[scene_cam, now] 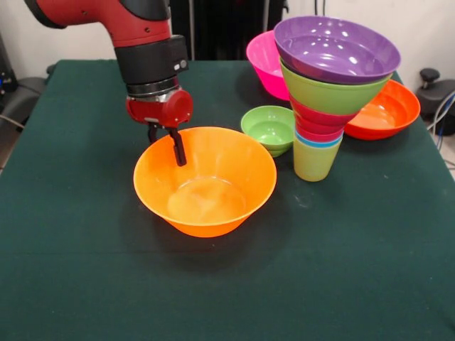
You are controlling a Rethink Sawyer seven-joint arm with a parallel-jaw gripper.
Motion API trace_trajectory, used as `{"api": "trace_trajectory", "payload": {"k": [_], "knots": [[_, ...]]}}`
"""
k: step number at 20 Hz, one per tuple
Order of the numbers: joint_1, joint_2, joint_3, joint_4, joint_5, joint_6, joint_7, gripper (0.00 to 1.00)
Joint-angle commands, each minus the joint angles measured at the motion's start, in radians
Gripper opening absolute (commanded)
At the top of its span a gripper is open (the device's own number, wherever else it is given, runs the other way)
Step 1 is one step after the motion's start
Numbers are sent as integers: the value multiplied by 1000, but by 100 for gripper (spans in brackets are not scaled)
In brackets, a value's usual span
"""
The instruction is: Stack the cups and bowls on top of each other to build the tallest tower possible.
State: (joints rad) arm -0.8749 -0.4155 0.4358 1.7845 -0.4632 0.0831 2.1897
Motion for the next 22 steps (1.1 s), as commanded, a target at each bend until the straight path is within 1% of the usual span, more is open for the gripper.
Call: {"api": "trace_trajectory", "payload": {"k": [1,15,22], "knots": [[42,36,-32,-57,-60,-5,1,100],[11,18,-15,-39,-65,25,-24,100],[9,11,-14,-35,-63,33,-26,100]]}}
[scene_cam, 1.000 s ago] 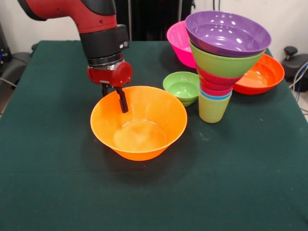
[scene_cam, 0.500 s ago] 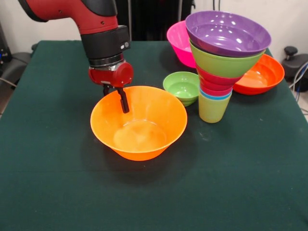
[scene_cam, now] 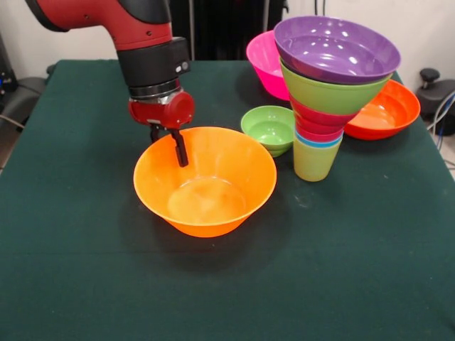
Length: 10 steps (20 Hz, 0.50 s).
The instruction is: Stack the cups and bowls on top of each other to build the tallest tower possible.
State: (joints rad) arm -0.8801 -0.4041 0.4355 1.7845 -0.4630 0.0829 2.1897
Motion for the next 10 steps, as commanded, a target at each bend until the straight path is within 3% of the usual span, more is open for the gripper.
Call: {"api": "trace_trajectory", "payload": {"k": [1,5,6,10], "knots": [[14,2,-14,-37,-64,31,-26,100],[17,2,-17,-37,-65,29,-25,100],[18,1,-17,-36,-65,31,-25,0],[19,-2,-20,-37,-65,35,-28,0]]}}
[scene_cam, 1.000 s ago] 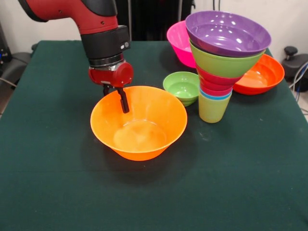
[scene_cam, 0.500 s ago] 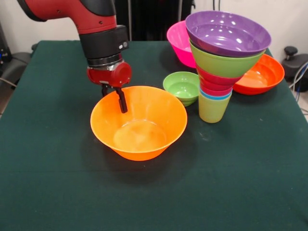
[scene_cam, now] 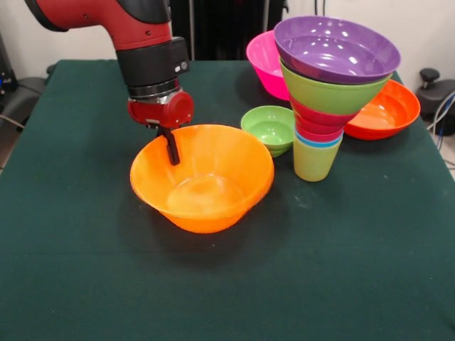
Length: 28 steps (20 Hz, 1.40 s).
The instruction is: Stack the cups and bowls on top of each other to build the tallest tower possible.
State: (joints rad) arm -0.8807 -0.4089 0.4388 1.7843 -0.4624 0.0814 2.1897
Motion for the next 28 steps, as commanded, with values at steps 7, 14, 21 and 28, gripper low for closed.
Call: {"api": "trace_trajectory", "payload": {"k": [7,14,21,28], "knots": [[-21,-24,8,-11,-71,35,-39,0],[-116,-123,96,63,-43,134,-94,0],[-208,-186,204,104,-3,222,-121,0],[-297,-299,340,200,40,264,-99,0]]}}
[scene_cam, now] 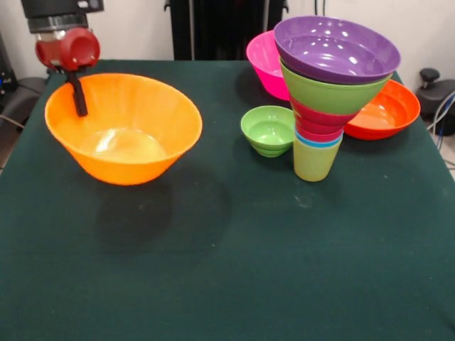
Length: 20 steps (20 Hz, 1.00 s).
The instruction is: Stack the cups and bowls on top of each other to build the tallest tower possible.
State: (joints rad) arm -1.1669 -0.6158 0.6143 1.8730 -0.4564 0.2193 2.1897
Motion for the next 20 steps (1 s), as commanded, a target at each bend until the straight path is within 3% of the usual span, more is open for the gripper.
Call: {"api": "trace_trajectory", "payload": {"k": [1,6,11,20], "knots": [[-25,-95,188,123,37,121,-95,0],[-84,-113,290,167,55,110,-78,0],[-131,-169,381,224,114,129,-40,0],[-197,-213,480,250,196,171,-37,0]]}}
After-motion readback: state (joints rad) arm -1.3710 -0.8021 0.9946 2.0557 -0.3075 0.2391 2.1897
